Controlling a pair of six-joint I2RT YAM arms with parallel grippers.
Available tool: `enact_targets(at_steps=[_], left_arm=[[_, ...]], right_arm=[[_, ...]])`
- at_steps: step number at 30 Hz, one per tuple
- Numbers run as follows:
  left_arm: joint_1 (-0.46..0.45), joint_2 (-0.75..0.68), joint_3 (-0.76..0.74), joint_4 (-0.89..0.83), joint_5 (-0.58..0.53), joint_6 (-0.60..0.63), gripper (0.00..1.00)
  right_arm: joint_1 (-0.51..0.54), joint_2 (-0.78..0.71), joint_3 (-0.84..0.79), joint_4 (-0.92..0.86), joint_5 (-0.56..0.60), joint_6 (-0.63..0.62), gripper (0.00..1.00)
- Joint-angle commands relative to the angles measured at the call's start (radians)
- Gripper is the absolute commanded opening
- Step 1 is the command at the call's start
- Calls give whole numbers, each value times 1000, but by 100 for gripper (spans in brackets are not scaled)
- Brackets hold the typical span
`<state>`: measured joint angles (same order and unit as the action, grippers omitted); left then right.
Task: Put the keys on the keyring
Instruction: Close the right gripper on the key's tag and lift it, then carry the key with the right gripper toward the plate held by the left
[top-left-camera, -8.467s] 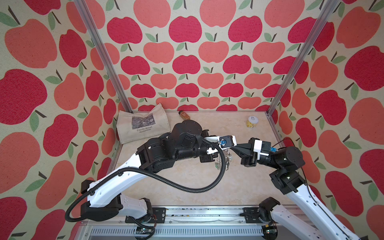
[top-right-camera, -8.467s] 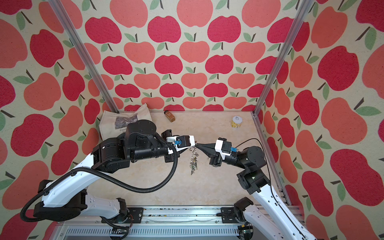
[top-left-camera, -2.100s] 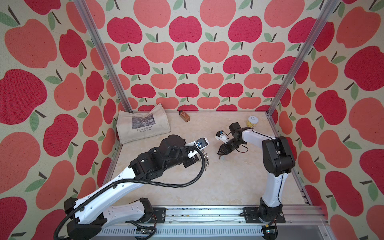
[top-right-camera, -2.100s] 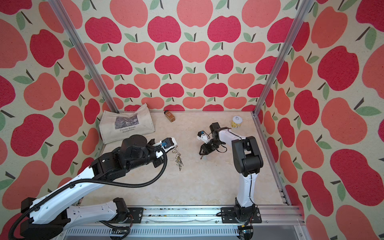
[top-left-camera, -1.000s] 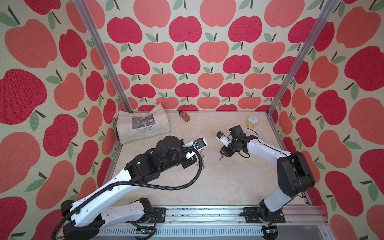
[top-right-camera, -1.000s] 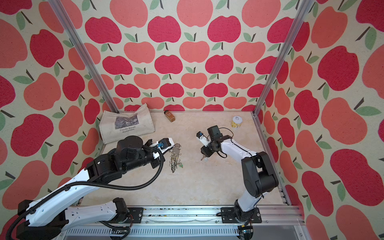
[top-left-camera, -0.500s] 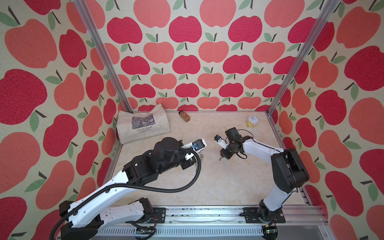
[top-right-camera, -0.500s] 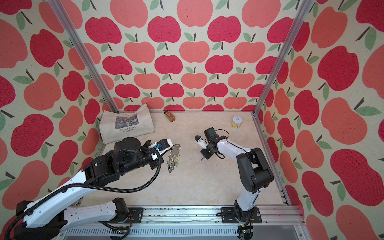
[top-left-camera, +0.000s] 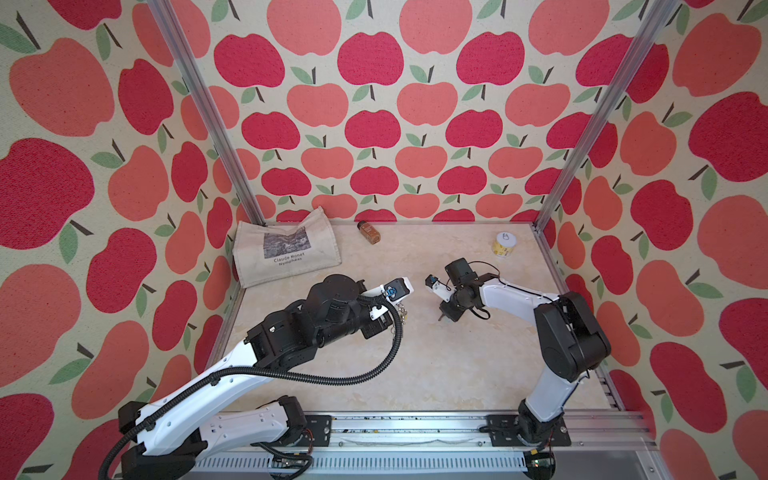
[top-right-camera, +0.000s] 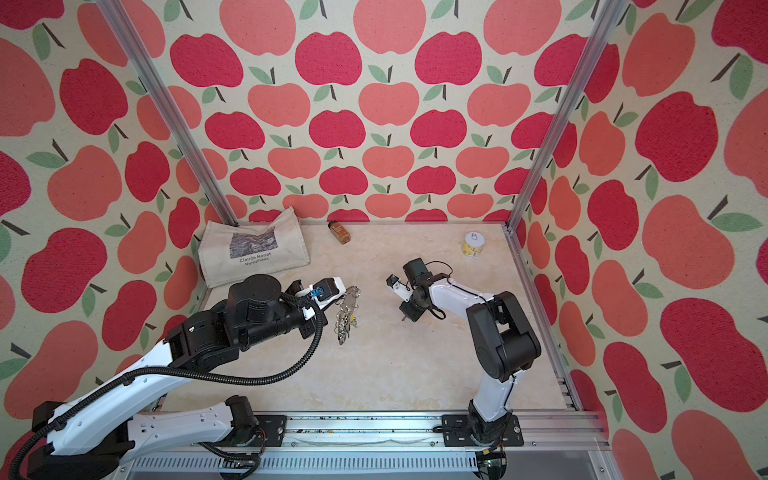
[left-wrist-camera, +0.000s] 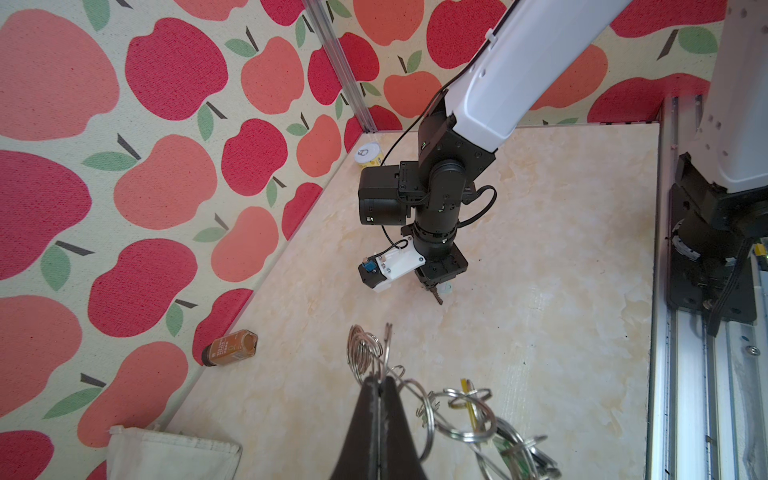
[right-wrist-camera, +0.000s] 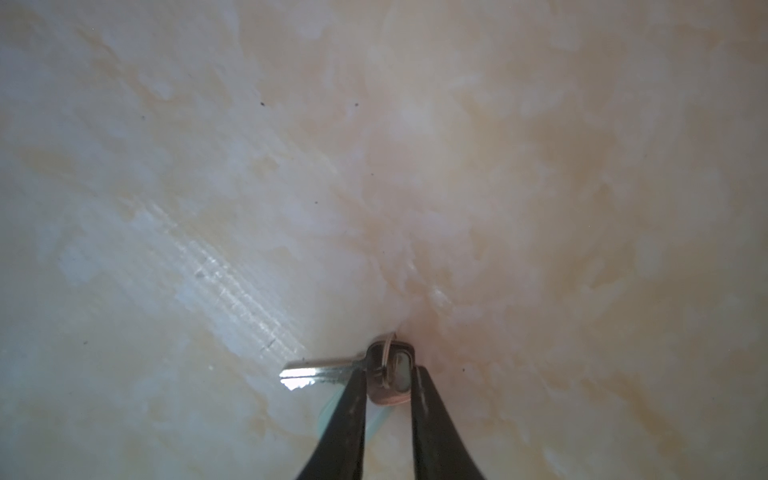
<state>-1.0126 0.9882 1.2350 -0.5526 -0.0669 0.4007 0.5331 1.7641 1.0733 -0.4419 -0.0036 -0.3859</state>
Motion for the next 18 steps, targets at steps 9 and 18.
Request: enact_targets(at_steps=[9,18], left_arm=[[-7,-21,17,6,-21,-16,0],[-9,-17,34,8,-25,0,0]], right_arm=[[9,42,29,-25,18,-4,12],[16,-187,2,-31,-87,22,0]])
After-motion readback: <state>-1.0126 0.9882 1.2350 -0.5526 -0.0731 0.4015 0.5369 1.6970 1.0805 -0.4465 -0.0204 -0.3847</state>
